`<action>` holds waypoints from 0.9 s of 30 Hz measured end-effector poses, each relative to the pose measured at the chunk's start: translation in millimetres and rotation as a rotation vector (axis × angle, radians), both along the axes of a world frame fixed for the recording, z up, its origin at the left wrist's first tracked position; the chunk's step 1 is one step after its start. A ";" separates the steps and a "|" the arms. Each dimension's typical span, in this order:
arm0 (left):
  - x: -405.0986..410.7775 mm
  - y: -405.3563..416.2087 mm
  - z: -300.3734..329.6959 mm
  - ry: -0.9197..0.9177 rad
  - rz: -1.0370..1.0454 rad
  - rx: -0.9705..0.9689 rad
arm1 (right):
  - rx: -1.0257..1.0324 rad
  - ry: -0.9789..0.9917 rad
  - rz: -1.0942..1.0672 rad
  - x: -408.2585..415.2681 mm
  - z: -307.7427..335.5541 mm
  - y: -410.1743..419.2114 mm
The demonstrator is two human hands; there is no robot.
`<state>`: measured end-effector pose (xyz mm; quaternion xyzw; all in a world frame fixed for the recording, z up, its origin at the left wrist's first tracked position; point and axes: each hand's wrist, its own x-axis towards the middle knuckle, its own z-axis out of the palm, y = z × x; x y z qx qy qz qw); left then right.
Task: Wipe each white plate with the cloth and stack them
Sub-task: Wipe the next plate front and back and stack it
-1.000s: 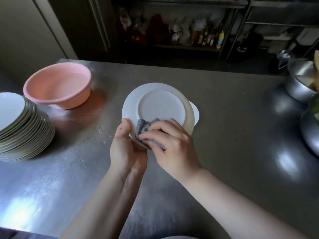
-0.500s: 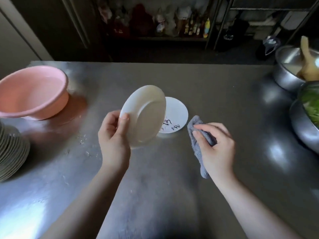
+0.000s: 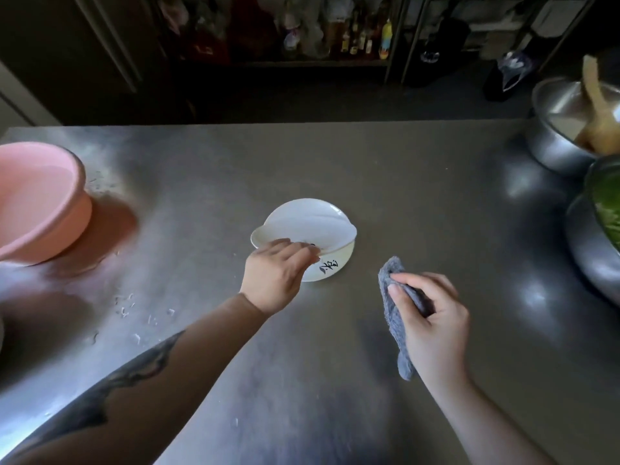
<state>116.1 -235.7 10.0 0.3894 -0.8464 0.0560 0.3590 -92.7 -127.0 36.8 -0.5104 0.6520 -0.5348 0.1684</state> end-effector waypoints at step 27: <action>-7.4 -25.2 -26.3 0.313 0.400 0.593 | 0.106 -0.040 0.098 22.4 -17.7 14.2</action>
